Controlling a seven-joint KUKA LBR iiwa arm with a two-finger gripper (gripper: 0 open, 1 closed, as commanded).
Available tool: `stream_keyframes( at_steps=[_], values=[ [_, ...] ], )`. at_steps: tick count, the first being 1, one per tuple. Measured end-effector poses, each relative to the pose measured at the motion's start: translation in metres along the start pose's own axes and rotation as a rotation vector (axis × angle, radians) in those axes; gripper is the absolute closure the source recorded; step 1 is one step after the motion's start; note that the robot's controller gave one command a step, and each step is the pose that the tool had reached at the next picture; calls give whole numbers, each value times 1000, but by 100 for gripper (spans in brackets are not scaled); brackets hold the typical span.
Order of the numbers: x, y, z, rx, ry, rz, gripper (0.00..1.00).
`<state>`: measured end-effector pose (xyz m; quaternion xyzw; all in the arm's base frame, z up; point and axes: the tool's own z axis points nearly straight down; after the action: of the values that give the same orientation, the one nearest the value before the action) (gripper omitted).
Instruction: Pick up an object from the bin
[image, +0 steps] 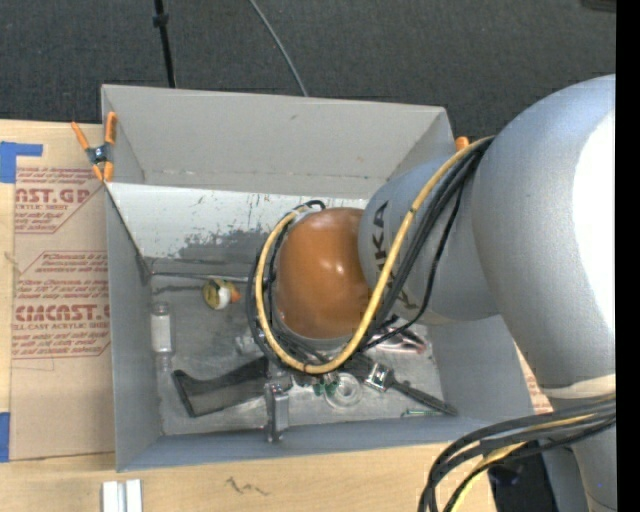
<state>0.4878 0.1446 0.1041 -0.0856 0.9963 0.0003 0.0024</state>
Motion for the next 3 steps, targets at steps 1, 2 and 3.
stream_keyframes(
  at_steps=[1,2,3],
  values=[
    [1,7,-10,-1,3,11,0],
    [-1,6,33,-2,-12,-35,0],
    [-1,7,32,-3,-13,-22,100]
  ],
)
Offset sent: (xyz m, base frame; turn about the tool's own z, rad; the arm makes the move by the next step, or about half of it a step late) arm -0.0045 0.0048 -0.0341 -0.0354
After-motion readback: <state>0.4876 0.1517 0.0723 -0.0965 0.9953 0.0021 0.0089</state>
